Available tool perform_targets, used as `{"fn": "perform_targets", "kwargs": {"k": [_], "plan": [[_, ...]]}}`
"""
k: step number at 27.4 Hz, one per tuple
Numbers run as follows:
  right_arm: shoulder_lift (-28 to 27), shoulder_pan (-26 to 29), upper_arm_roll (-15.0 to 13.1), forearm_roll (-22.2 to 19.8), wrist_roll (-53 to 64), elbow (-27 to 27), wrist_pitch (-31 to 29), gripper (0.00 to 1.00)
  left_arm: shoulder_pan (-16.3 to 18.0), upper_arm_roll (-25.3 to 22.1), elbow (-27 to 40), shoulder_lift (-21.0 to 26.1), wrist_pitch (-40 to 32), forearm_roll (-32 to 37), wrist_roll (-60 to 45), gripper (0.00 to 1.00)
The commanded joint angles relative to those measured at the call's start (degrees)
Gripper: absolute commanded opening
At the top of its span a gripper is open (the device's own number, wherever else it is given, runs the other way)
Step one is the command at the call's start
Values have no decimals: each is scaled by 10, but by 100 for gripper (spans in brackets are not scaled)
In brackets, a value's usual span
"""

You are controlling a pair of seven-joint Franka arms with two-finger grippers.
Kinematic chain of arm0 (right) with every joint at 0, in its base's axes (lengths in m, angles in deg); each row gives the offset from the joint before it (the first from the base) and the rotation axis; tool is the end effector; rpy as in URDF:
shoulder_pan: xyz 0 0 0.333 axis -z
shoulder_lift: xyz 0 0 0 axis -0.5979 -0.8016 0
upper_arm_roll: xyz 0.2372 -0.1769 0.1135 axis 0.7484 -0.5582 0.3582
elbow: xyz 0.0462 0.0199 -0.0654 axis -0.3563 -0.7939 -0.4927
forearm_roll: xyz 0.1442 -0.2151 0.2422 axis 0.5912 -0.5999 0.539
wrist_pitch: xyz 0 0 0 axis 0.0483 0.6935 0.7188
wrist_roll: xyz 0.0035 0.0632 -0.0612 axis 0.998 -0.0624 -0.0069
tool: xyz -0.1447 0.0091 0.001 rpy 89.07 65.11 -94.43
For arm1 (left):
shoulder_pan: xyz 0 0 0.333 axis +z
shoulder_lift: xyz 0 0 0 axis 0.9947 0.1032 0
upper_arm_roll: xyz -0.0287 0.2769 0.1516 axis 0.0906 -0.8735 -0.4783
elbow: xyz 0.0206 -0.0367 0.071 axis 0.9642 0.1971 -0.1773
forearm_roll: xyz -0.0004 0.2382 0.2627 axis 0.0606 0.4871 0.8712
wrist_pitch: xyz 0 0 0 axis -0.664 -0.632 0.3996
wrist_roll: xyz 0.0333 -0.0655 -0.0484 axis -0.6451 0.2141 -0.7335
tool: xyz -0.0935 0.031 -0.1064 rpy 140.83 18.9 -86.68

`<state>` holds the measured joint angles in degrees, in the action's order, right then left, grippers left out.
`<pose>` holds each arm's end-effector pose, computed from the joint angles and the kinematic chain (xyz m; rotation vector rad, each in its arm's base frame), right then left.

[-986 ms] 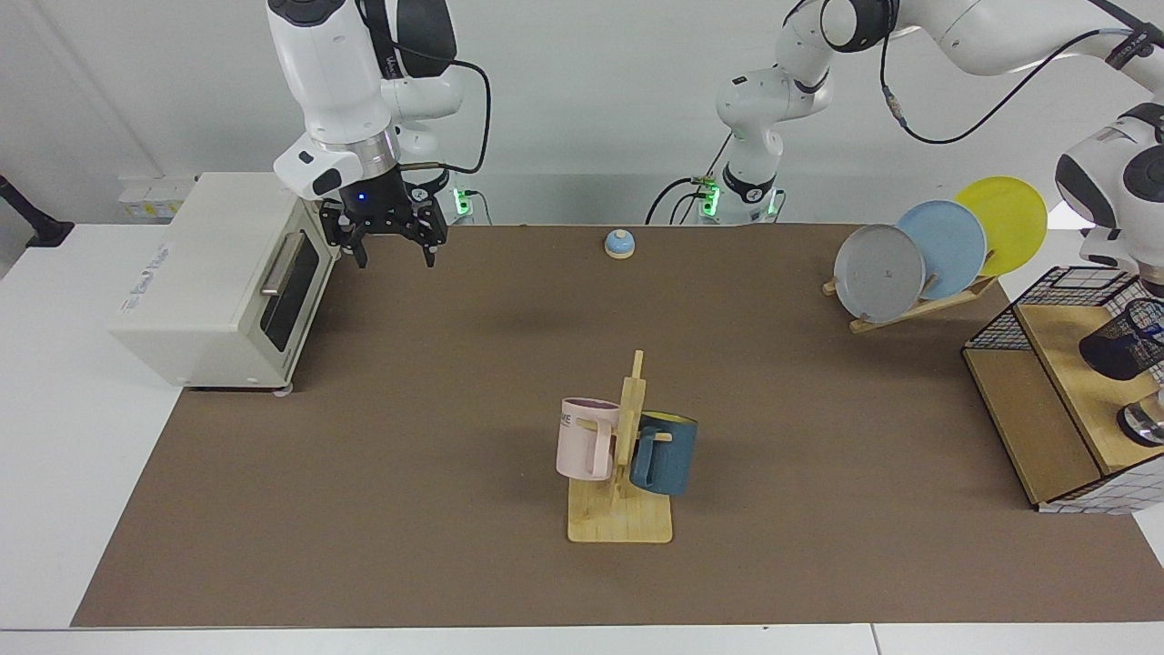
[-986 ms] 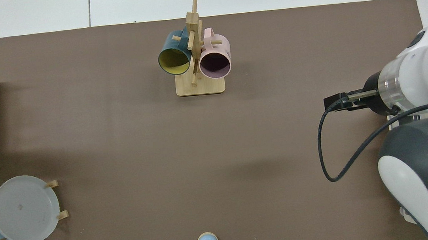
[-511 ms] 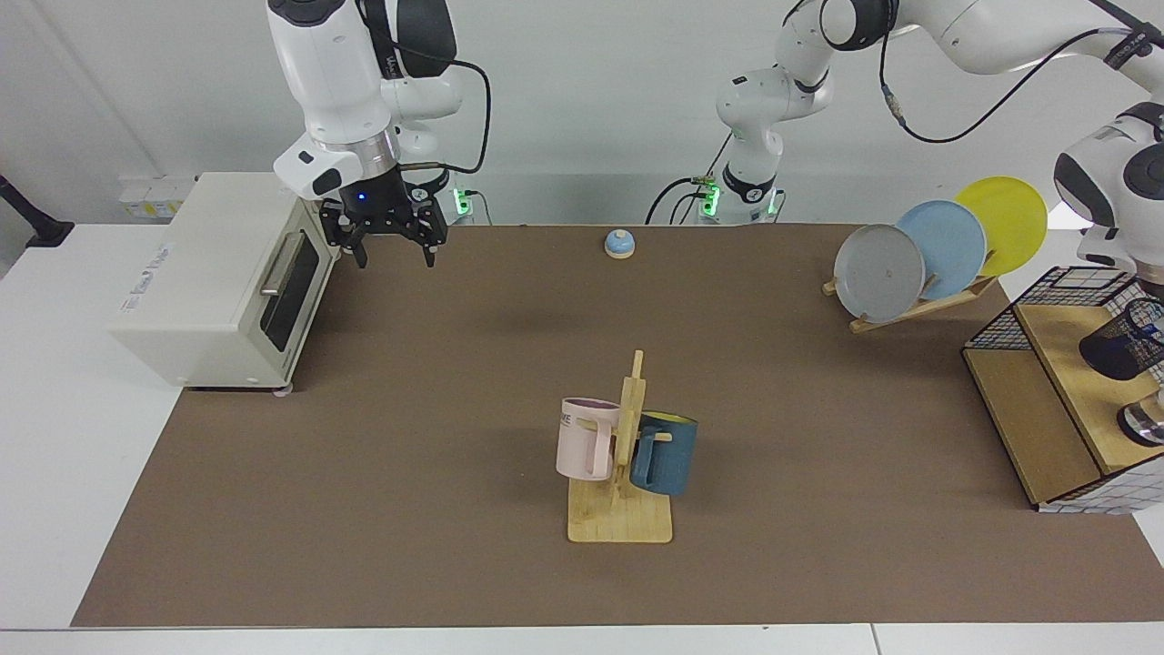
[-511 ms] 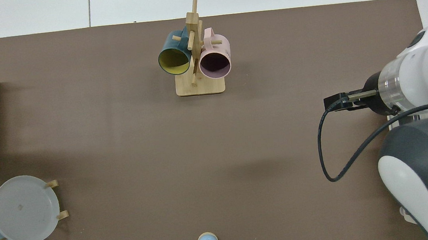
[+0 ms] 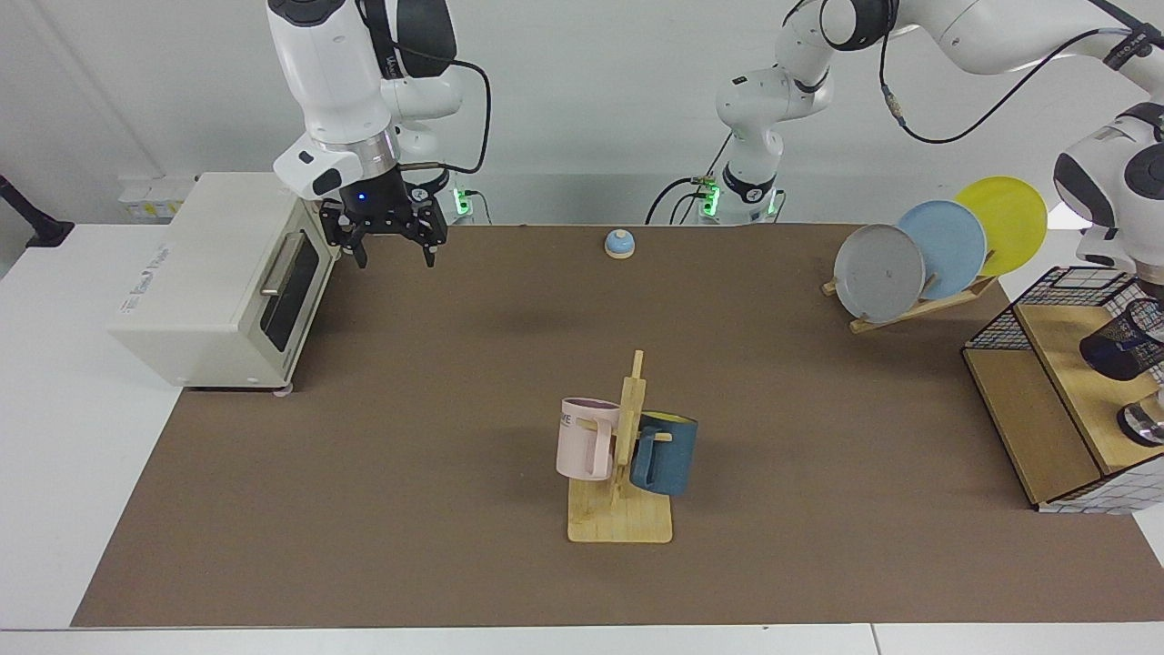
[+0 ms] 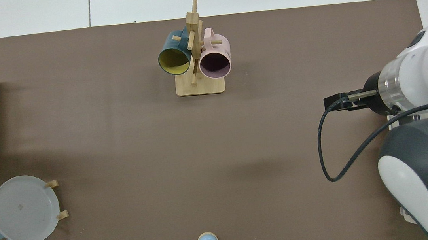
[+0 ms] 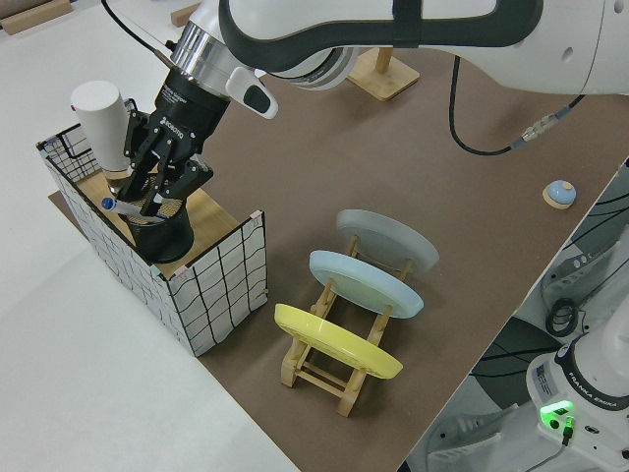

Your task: Put markers into pen holder

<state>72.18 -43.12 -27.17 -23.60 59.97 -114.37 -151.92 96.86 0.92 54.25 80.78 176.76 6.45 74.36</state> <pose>0.5042 0.0979 0.5526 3.1330 0.0091 0.0933 0.5959 0.2950 0.4901 -1.7067 1.8494 0.6471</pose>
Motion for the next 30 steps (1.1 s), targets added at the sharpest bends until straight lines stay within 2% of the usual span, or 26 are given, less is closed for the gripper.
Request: {"fn": "perform_targets", "kwargs": {"k": [1, 10, 14, 20, 30], "plan": [[4, 9, 4, 6, 15, 2, 7, 100, 0, 1, 24, -20, 2, -7, 0, 69], [4, 8, 4, 6, 15, 2, 7, 100, 2, 0, 21, -20, 1, -13, 1, 71], [4, 9, 4, 6, 14, 2, 7, 100, 3, -1, 17, -20, 0, -13, 5, 78], [4, 9, 4, 6, 15, 2, 7, 100, 1, 1, 3, -24, -14, -13, 14, 82], [4, 9, 4, 6, 14, 2, 7, 100, -5, 12, 1, -53, -38, -14, 14, 83]]}}
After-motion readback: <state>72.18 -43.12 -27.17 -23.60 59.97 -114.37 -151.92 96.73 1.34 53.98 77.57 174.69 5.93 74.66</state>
